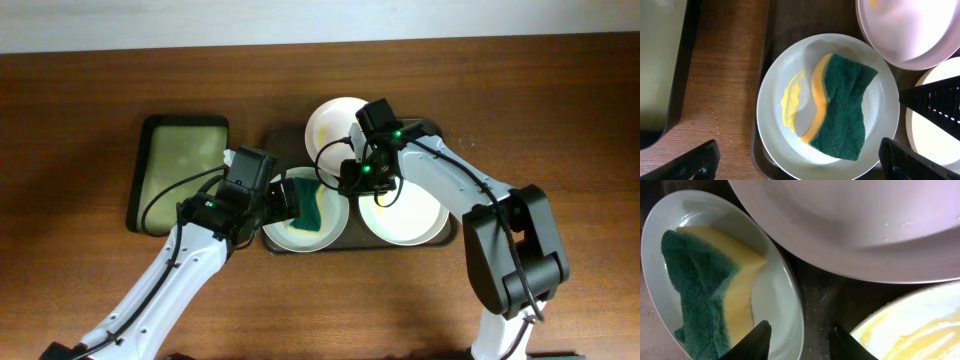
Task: Clean dirty plates on tray and stack at the side
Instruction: 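Hold the white plate with the right gripper and scrub it with the sponge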
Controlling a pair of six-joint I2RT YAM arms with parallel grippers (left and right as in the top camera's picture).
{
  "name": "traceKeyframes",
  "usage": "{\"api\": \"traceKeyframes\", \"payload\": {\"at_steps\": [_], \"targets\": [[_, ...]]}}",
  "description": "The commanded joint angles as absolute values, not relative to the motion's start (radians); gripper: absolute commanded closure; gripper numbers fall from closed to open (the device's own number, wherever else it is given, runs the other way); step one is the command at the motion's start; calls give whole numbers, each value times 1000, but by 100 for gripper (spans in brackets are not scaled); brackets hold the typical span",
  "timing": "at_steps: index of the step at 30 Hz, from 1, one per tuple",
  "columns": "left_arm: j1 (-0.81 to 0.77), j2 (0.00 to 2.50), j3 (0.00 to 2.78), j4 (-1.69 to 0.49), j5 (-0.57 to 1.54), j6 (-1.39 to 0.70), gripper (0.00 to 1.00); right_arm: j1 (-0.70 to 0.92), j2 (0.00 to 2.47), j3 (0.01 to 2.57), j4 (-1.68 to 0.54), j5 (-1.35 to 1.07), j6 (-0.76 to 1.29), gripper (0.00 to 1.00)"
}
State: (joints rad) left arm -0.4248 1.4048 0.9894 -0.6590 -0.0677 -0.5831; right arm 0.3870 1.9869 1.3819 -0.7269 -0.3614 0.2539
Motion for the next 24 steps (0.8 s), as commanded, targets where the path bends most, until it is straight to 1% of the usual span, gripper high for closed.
{"api": "traceKeyframes", "payload": {"at_steps": [1,4,5,7,9,10,15,17,18,19,20,21,22,23,24], "targets": [[-422,1413,996,-659,-68,-567,0,393,1998,1377,-717,-366,239,60],[-422,1413,996,-659,-68,-567,0,396,1998,1377,-710,-363,162,60],[-422,1413,996,-658,-68,-567,0,400,1999,1377,-710,-363,157,59],[-422,1413,996,-655,-68,-567,0,421,2009,1375,-709,-359,157,54],[-422,1413,996,-656,-68,-567,0,445,2035,1372,-702,-272,191,54],[-423,1413,996,-657,-67,-567,0,448,2040,1372,-701,-265,191,54],[-422,1413,996,-656,-56,-567,0,448,2049,1372,-702,-269,191,68],[-423,1414,996,-651,-30,-566,0,448,2061,1372,-701,-269,191,86],[-423,1417,996,-649,-30,-566,0,448,2064,1372,-699,-269,191,91],[-423,1426,996,-643,-25,-549,1,448,2064,1372,-698,-269,191,92],[-423,1439,996,-637,-17,-537,12,448,2064,1372,-698,-277,191,92],[-423,1464,996,-628,15,-522,41,447,2064,1372,-699,-288,191,93],[-423,1495,996,-617,56,-521,50,447,2064,1372,-700,-288,191,93],[-423,1526,996,-603,87,-521,55,447,2064,1372,-700,-288,191,92],[-423,1555,996,-587,99,-521,57,447,2064,1372,-700,-288,191,92]]}}
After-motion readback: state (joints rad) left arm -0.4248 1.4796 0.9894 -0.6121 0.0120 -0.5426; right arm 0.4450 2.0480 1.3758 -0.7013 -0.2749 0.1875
